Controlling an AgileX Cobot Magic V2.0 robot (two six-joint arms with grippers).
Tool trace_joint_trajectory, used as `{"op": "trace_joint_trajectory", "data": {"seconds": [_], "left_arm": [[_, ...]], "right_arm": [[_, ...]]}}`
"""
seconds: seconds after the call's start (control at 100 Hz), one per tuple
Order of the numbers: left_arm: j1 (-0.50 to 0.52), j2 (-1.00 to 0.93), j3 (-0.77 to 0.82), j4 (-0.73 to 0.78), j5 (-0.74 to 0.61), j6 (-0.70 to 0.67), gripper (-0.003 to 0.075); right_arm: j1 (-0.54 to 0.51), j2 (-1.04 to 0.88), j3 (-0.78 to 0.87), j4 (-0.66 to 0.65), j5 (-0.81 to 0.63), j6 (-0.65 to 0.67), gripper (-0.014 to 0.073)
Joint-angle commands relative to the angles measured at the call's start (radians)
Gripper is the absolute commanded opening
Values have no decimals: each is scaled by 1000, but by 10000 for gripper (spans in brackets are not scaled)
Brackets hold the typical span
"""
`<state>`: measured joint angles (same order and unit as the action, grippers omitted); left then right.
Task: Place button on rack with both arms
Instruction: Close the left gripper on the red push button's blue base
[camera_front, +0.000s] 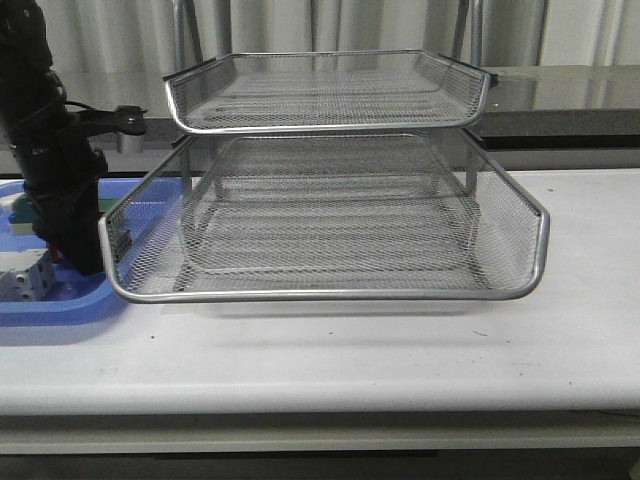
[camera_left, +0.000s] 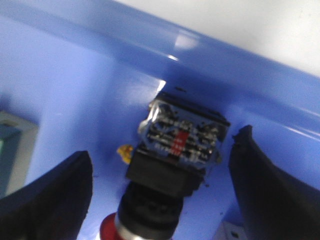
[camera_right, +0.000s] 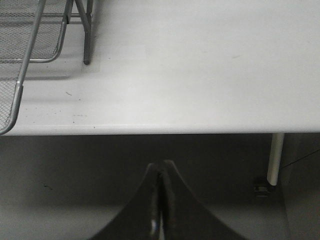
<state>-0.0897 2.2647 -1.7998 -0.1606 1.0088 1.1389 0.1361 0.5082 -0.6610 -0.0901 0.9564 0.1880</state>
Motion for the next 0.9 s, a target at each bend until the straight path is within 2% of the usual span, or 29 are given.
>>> {"op": "trace_joint_trajectory", "data": {"seconds": [0.0,0.3,0.37,0.61,0.75,0.89], "left_arm": [[-4,-49,-30,-23,-16,2,545],[-4,-34,-30,-34,-16,2,529],[-4,-34,-30,-34,-9,2,463],[-4,-34,-37,-34,8,2,153],[-4,-34,-91,-34,77,-11,40],[-4,-34,-182,-34,198,-20,-20]], "right_arm": [[-2,3,-35,-15,-51,-3,-68],[-2,3,-35,-15,-51,-3,-68],[-2,3,-35,-15,-51,-3,-68],[-2,3,-35,-15,-51,-3,-68],[-2,3,-35,-15,-51,-3,-68],[-2,3,-35,-15,-51,-3,-68]]}}
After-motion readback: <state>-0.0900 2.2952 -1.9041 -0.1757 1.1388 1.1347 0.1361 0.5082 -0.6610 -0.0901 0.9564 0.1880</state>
